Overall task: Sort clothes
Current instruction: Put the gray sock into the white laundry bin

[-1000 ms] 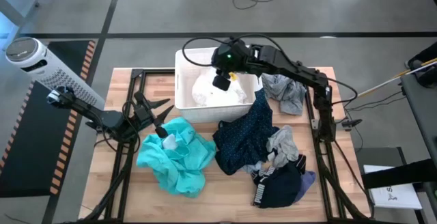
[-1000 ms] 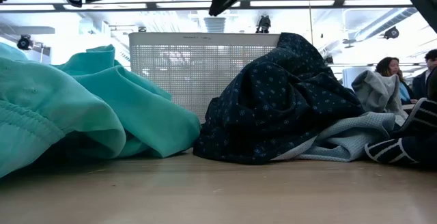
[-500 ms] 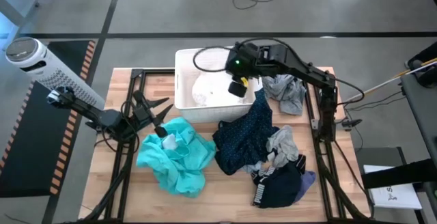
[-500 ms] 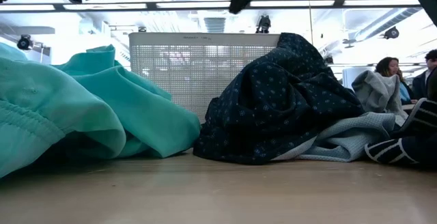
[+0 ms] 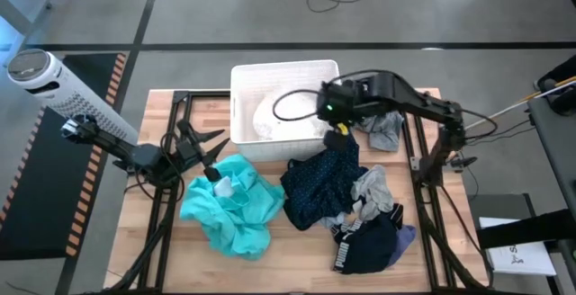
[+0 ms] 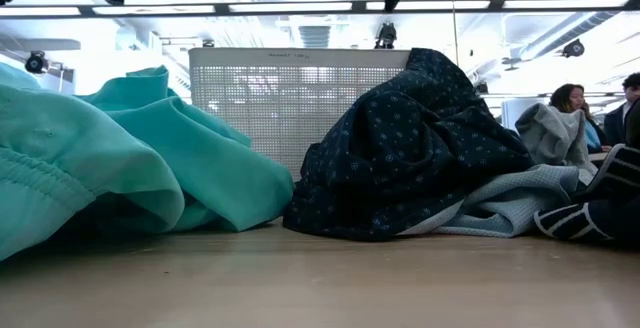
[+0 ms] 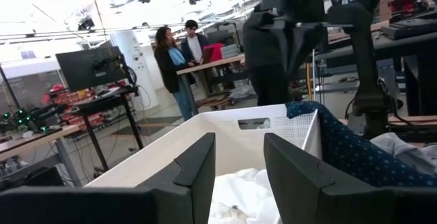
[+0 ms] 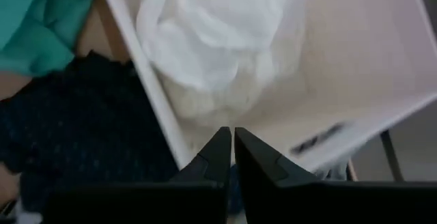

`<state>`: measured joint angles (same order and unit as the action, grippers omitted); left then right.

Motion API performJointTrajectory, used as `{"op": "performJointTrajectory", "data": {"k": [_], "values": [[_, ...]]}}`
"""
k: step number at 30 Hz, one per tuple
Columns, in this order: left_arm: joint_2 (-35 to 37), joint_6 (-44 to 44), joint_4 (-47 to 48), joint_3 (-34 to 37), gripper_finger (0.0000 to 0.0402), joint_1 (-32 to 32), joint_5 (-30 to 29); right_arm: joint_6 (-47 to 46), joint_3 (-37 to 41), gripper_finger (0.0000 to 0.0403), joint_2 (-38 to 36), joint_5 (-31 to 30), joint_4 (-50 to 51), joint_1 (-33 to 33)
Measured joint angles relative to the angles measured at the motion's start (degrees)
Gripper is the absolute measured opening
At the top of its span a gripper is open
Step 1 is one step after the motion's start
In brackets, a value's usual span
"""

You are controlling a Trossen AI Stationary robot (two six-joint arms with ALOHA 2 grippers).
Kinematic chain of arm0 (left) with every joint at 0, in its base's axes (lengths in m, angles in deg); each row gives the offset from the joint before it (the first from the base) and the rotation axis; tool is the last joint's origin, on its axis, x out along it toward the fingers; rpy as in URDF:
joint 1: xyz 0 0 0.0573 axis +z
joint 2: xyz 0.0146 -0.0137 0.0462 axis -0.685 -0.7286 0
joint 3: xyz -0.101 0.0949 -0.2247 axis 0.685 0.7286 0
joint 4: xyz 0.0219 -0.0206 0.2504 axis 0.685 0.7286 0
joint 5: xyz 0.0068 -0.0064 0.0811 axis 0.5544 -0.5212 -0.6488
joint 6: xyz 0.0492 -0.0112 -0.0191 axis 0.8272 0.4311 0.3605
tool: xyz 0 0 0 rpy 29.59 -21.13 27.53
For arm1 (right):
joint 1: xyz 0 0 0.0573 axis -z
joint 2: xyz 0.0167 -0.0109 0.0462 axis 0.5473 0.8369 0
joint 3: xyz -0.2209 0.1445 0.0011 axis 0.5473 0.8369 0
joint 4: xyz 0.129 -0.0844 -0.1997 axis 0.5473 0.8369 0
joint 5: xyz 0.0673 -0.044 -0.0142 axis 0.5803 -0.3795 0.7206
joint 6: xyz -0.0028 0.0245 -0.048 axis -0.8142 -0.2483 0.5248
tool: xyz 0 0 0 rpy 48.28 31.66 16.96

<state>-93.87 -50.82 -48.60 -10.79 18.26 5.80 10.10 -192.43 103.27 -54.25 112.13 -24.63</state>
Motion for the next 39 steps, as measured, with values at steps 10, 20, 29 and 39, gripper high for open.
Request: {"op": "performJointTrajectory", "data": {"k": [10, 20, 29, 39], "values": [[-0.38, -1.45, 0.5, 0.0, 0.0114, 0.0, 0.0, -14.85, 22.59, 0.0001, -15.78, 0.43, -0.95, -12.46], [-0.36, -1.67, 0.48, 0.0, 0.0114, 0.0, -0.02, -25.75, 41.86, 0.0055, -22.63, 0.62, -7.14, -27.37], [-0.38, -1.41, 0.5, 0.0, 0.0114, 0.0, -0.02, -23.75, 53.65, 0.0157, -21.97, 6.85, -12.26, -25.88], [-0.38, -1.32, 0.52, 0.0, 0.0114, 0.0, -0.02, -19.99, 62.66, 0.0231, -21.99, 9.2, -18.35, -23.96]]}}
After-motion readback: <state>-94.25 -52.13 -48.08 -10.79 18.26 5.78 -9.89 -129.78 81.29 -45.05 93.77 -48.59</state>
